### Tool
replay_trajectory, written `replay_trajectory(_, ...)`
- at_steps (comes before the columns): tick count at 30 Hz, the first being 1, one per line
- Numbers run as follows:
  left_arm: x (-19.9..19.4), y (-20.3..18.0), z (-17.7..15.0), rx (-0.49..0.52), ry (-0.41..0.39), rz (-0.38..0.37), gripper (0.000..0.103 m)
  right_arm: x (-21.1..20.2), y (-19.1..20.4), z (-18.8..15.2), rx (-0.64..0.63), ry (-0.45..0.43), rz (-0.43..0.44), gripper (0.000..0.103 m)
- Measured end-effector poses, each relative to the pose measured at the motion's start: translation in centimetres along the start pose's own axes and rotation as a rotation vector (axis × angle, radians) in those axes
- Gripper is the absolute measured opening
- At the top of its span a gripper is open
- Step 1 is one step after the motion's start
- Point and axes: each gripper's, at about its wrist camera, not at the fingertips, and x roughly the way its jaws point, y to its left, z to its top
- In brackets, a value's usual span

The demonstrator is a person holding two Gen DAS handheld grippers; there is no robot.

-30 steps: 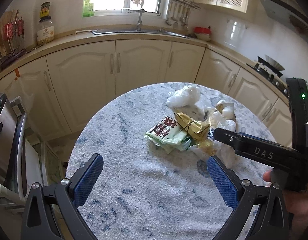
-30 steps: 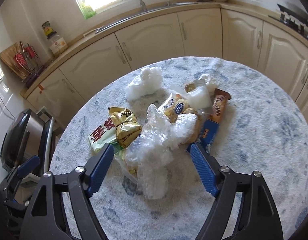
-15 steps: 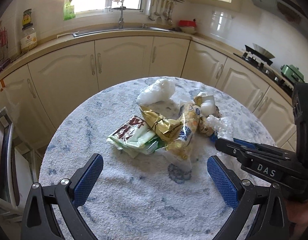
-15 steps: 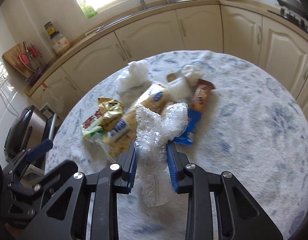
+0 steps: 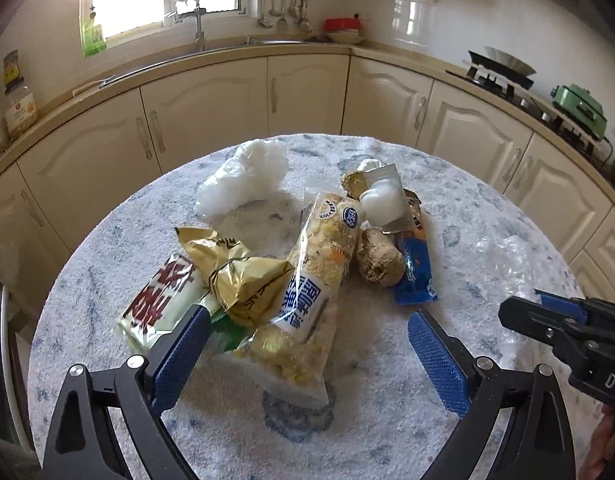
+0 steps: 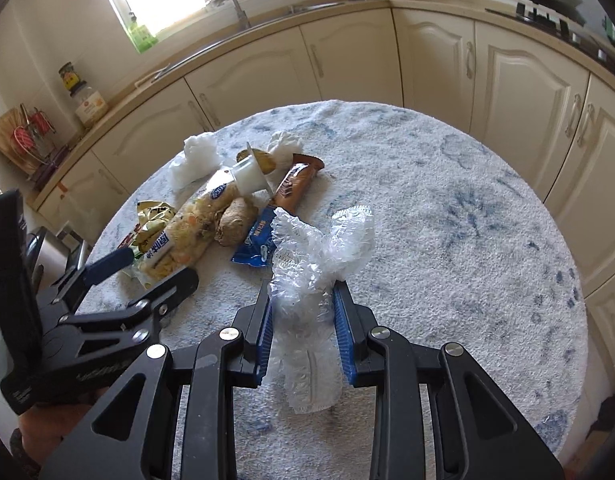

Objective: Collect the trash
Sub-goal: 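Grasp a clear plastic bag with the right tool while the left tool grasps the nut snack bar bag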

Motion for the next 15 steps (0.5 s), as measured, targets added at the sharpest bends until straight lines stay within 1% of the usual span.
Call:
replay_trajectory(1,0.6,-0.2,0.3,0.002,-0.003,-0.003,0.097,0.1,0.0,0.0,0.003,0.001,0.002,0.028)
replay_trajectory(2,1.3,-0.4,0.5,0.017,-0.003,0.015,0.096,0.1,-0.1,-0.1,0.005,0.001,0.004,0.028)
replay_trajectory(3,1.8,-0.8,0.6,0.039,0.015,0.033,0.095,0.1,-0.1,-0.1,0.008,0.0,0.008,0.028)
replay_trajectory(5,1.8,-1.2,0.5,0.057,0.026,0.052,0.087,0.0,-0.1,-0.1,0.004,-0.001,0.006,0.028)
replay_trajectory(7,0.8,-1.0,-0.3,0.045,0.021,0.026,0.087,-0.3,-0.2,-0.1,0.002,-0.005,0.005,0.028)
replay_trajectory(9,-0.1,-1.2,-1.2,0.04,0.024,0.019,0.088,-0.5,-0.4,0.0,0.003,-0.009,0.006,0.028)
replay_trajectory(12,-0.1,-1.5,-1.4,0.022,0.026,0.01,0.088,-0.4,-0.6,-0.1,0.012,-0.01,0.009,0.028)
replay_trajectory(14,-0.1,-1.8,-1.0,0.011,0.034,0.023,0.086,-0.3,-0.6,-0.1,0.017,-0.007,0.009,0.028)
replay_trajectory(15,-0.5,-1.7,-0.8,-0.007,0.034,0.012,0.084,-0.4,-0.6,-0.2,0.016,-0.006,0.01,0.028)
